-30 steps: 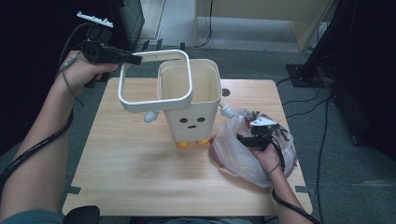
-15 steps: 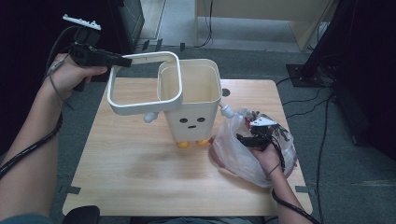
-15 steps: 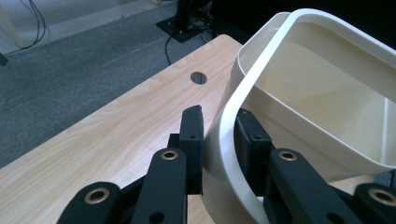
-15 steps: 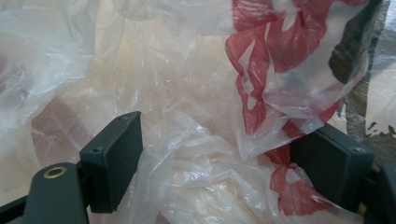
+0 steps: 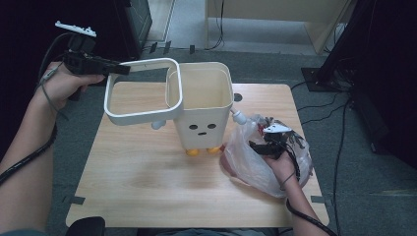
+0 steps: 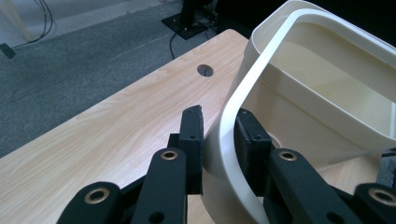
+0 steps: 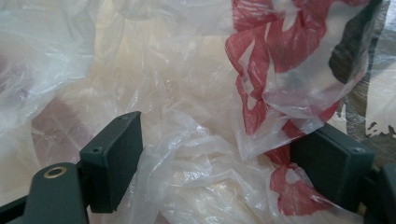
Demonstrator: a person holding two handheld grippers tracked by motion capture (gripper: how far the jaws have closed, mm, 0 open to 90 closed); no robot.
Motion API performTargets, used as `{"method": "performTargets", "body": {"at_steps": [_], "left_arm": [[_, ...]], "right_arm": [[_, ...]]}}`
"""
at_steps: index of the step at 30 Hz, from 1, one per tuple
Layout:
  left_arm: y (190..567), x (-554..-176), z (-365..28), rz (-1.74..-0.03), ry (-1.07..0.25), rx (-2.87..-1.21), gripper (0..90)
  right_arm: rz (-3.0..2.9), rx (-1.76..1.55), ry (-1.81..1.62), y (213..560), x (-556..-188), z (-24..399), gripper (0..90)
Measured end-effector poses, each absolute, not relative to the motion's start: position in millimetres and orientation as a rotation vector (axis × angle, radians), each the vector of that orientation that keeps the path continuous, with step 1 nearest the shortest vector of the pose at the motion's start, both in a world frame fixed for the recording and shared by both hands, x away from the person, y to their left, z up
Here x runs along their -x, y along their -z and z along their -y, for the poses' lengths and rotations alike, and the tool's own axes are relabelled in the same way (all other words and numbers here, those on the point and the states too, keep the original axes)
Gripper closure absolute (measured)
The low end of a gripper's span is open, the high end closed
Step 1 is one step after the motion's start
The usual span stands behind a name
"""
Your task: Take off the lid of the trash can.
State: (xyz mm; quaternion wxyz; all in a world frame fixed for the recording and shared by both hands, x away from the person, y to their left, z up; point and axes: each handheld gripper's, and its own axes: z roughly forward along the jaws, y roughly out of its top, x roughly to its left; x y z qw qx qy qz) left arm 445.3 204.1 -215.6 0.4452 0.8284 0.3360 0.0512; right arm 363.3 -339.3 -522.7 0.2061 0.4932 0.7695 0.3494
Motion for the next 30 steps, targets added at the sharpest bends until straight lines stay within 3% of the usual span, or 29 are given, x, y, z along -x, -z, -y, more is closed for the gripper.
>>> {"method": "performTargets", "body": {"at_steps": [30], "left_arm": [[230,-433,-246,-0.881,-0.141,-2.012,75.7]], "right_arm": [[-2.144,-1.374,-0.973,523,-363,339,19.5]]}}
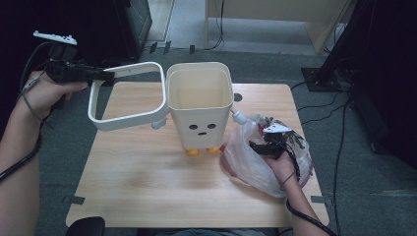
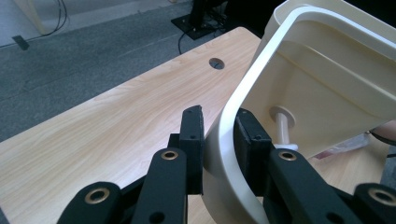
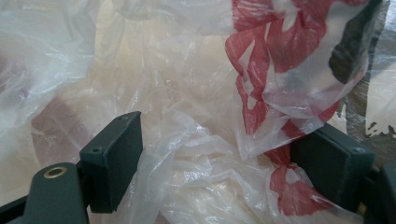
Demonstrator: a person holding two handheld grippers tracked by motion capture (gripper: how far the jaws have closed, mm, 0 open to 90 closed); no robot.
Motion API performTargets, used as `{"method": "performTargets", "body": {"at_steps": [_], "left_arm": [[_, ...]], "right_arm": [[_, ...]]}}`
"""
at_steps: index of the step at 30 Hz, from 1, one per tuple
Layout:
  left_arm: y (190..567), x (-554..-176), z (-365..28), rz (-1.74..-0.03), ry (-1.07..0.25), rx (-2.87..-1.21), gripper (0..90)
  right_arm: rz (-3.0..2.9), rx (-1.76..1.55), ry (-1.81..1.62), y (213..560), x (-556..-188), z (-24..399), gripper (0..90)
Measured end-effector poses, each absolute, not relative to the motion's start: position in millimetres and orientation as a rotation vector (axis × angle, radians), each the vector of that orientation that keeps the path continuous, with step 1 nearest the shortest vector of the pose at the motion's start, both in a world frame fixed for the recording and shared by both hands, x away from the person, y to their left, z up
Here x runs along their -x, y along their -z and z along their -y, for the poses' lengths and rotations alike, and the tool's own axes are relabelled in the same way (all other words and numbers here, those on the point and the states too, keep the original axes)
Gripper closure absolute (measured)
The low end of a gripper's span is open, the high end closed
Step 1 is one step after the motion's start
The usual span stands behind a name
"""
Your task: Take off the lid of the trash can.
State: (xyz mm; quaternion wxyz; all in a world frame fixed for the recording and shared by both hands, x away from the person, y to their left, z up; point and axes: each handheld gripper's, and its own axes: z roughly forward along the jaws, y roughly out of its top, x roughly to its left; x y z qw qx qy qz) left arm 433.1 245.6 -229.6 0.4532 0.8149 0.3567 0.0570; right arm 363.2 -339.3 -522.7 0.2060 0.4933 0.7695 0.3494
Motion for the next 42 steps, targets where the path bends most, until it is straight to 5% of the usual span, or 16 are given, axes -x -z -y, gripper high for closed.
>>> {"method": "performTargets", "body": {"at_steps": [42], "left_arm": [[301,-417,-279,-0.919,-0.135,-2.024,75.2]], "right_arm": [[-2.144,-1.375,-0.974,523,-363,339,19.5]]}}
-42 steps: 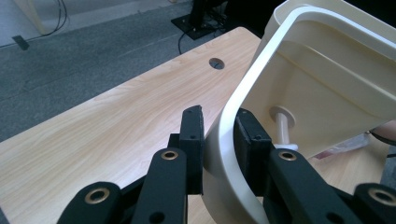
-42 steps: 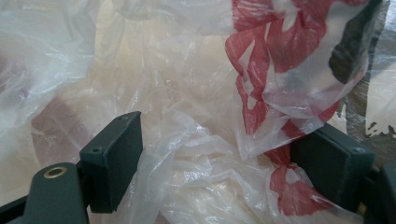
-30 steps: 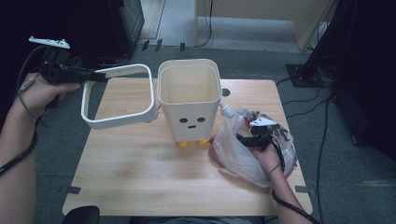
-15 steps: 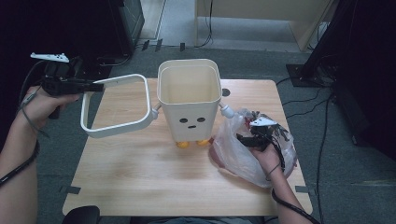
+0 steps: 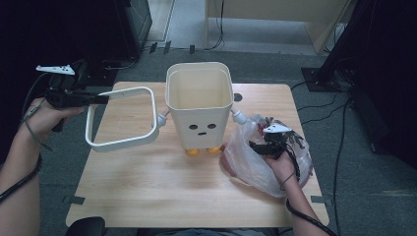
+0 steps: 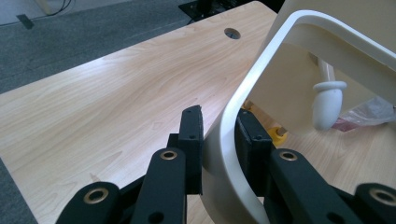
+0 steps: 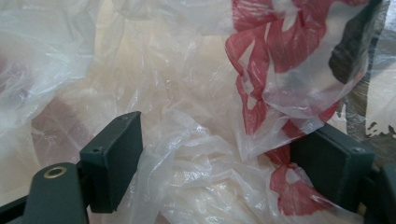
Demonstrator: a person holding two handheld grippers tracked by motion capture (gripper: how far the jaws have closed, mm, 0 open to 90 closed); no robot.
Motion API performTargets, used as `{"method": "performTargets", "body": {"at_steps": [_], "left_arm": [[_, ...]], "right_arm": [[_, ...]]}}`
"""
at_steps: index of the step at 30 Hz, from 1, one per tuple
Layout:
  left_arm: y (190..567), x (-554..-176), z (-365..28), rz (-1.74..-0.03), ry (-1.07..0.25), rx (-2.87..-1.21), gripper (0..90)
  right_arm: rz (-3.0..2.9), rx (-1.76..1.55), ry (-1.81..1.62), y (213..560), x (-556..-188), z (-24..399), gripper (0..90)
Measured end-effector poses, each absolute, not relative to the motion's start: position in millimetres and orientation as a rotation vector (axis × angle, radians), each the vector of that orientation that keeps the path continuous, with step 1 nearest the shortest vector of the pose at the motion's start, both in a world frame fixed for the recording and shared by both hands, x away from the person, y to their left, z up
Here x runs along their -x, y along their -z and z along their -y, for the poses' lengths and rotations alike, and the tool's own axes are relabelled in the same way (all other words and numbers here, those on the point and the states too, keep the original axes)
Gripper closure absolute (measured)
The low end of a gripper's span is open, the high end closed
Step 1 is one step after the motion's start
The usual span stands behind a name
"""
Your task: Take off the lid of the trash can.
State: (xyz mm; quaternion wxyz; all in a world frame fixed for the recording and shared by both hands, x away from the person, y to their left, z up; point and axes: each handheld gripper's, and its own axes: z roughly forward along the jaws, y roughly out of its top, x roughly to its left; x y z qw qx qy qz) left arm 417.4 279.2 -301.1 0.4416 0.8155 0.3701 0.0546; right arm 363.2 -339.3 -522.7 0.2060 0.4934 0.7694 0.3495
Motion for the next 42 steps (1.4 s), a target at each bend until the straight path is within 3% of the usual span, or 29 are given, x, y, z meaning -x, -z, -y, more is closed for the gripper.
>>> {"method": "performTargets", "body": {"at_steps": [42], "left_arm": [[373,-398,-297,-0.940,-0.129,-2.042,74.9]], "right_arm": [[-2.144,-1.375,-0.973,523,-363,339,19.7]]}}
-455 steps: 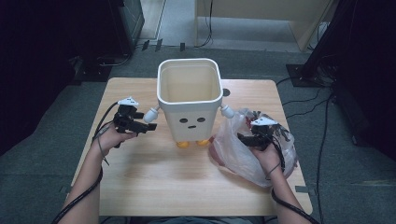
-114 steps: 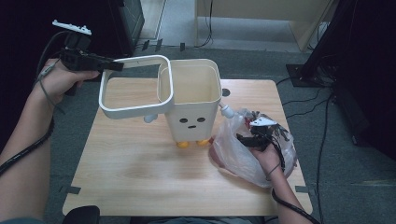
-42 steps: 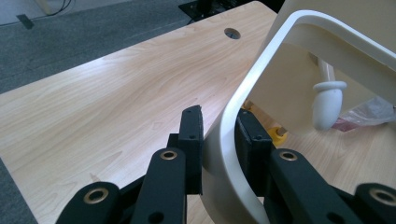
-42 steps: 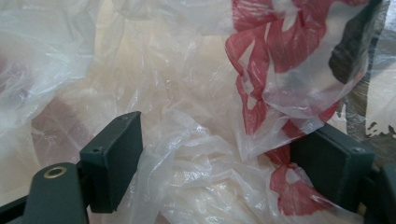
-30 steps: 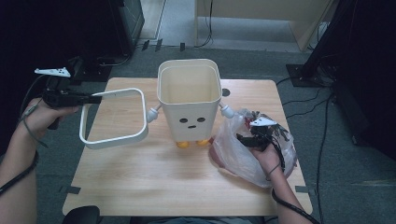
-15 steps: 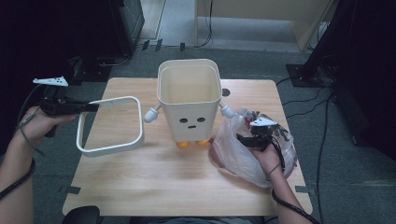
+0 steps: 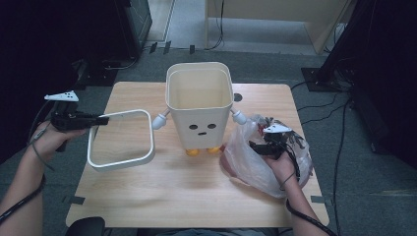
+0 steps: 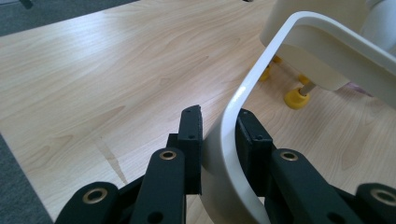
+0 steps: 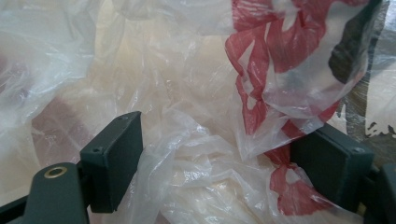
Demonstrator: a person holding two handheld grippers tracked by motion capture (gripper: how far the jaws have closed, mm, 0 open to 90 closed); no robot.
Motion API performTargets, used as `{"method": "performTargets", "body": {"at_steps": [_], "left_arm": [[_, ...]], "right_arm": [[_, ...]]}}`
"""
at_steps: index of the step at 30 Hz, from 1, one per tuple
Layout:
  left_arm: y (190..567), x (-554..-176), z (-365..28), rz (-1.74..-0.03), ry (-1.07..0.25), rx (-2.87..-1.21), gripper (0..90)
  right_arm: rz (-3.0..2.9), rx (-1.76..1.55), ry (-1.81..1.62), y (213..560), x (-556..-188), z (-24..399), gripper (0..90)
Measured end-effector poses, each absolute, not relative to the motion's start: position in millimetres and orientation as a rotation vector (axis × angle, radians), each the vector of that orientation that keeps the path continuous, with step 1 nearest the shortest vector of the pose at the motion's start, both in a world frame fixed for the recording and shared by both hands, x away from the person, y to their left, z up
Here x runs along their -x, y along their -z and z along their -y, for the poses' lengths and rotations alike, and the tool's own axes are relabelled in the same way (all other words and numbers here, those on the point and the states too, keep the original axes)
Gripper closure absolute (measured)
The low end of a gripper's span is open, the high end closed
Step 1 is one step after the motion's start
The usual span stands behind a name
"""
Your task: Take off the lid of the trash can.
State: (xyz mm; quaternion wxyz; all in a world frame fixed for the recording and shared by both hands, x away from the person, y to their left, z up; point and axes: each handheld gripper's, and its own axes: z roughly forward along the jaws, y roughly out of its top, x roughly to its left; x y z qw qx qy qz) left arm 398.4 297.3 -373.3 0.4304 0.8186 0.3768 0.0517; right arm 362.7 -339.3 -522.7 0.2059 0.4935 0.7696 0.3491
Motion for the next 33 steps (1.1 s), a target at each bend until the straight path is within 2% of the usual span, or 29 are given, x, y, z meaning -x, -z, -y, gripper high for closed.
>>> {"method": "performTargets", "body": {"at_steps": [13,33], "left_arm": [[396,-397,-295,-0.959,-0.114,-2.049,74.7],[436,-405,-265,-0.988,-0.113,-2.065,74.4]], "right_arm": [[-2.144,-1.375,-0.973,523,-363,339,19.7],[-2.126,-1.387,-0.975,523,-362,340,23.2]]}}
